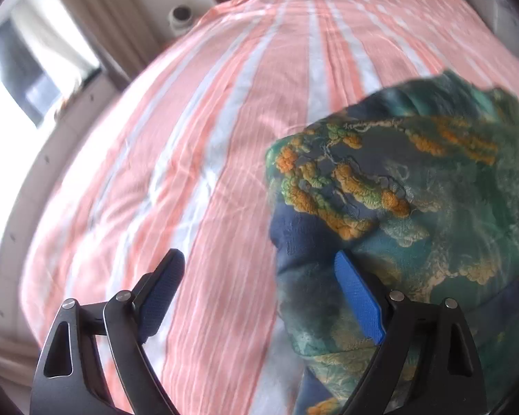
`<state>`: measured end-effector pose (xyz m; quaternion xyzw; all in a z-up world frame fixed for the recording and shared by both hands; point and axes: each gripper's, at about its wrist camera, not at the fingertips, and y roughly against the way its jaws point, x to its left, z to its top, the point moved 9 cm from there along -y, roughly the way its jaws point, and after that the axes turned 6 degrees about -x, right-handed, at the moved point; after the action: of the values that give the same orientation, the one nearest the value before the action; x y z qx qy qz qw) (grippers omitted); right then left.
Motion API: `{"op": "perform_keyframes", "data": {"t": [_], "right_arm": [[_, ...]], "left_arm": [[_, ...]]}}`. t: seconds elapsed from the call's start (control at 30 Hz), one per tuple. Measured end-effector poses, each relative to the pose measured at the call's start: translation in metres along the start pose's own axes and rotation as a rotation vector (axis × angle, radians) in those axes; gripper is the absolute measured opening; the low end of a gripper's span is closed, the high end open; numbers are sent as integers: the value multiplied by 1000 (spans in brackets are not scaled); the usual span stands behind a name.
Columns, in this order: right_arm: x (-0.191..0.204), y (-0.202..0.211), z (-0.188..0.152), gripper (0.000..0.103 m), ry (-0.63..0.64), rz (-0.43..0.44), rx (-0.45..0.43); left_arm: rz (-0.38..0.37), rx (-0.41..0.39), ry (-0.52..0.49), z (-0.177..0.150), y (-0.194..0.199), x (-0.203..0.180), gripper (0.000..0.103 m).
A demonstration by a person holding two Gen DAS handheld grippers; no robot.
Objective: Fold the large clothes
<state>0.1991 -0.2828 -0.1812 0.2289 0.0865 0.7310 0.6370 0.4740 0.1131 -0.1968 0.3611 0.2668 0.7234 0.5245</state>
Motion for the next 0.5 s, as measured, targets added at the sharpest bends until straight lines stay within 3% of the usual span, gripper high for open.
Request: {"op": "perform_keyframes", "data": {"t": [0.07, 0.2, 0.27, 0.4, 0.5], "right_arm": [[-2, -3, -1, 83, -16, 3, 12], [-3, -6, 0, 83, -27, 8, 10], [-2, -5, 0, 83, -22, 9, 8], [-1, -5, -1, 83, -20, 7, 11], [0, -4, -2, 83, -19, 8, 14]], "left_arm": [[-60, -23, 19, 3, 11, -1, 89], [-97, -134, -69, 16, 47, -15, 91], [-114, -178, -126, 29, 60, -39, 96], [-89, -142, -260, 23, 46, -70, 98], [-117, -141, -277, 16, 47, -93, 92]]}}
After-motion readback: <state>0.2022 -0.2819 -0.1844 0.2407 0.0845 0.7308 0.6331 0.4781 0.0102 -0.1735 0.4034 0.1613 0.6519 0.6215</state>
